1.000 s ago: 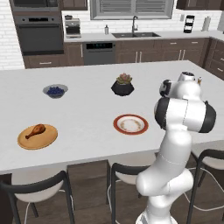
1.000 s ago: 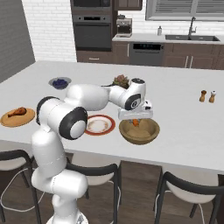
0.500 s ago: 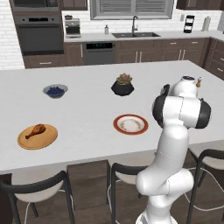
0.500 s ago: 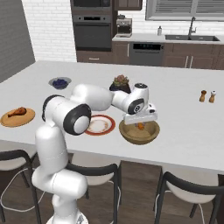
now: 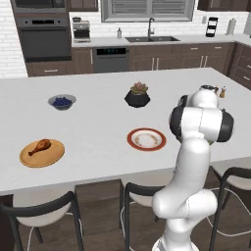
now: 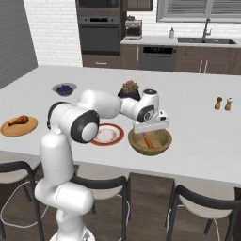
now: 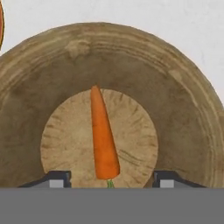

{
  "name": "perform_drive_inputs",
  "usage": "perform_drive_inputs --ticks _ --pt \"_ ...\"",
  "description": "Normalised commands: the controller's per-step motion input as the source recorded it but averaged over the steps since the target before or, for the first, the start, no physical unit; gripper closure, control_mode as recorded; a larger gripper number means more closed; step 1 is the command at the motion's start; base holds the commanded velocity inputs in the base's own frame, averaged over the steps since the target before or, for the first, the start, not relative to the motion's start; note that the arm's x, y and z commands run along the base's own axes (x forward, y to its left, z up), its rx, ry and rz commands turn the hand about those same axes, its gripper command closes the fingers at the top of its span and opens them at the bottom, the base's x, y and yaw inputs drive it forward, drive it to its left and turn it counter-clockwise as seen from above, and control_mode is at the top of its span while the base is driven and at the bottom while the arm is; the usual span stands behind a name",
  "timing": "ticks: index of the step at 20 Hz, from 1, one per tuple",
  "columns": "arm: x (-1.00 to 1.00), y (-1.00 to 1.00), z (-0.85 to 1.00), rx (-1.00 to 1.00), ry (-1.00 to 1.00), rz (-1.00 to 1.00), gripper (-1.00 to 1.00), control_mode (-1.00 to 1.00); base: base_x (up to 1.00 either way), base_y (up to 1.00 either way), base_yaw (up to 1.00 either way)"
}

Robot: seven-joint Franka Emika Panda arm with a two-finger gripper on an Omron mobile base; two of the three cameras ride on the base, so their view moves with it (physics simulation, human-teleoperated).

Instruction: Pick the chicken drumstick and carrot from their plates and place them in the bowl. Then put the bowl in the fridge.

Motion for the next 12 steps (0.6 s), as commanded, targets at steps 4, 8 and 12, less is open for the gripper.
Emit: perform_drive_inputs --ticks 4,8,12 --pt "-0.03 0.01 0.54 0.00 -0.04 0.00 -1.00 -1.00 0.00 0.00 0.00" --pt "-0.48 0.39 0.90 0.01 -0.02 0.00 -1.00 -1.00 0.00 0.00 0.00" --pt "-0.87 0.63 0.80 0.01 0.00 0.00 -1.00 -1.00 0.00 0.00 0.00"
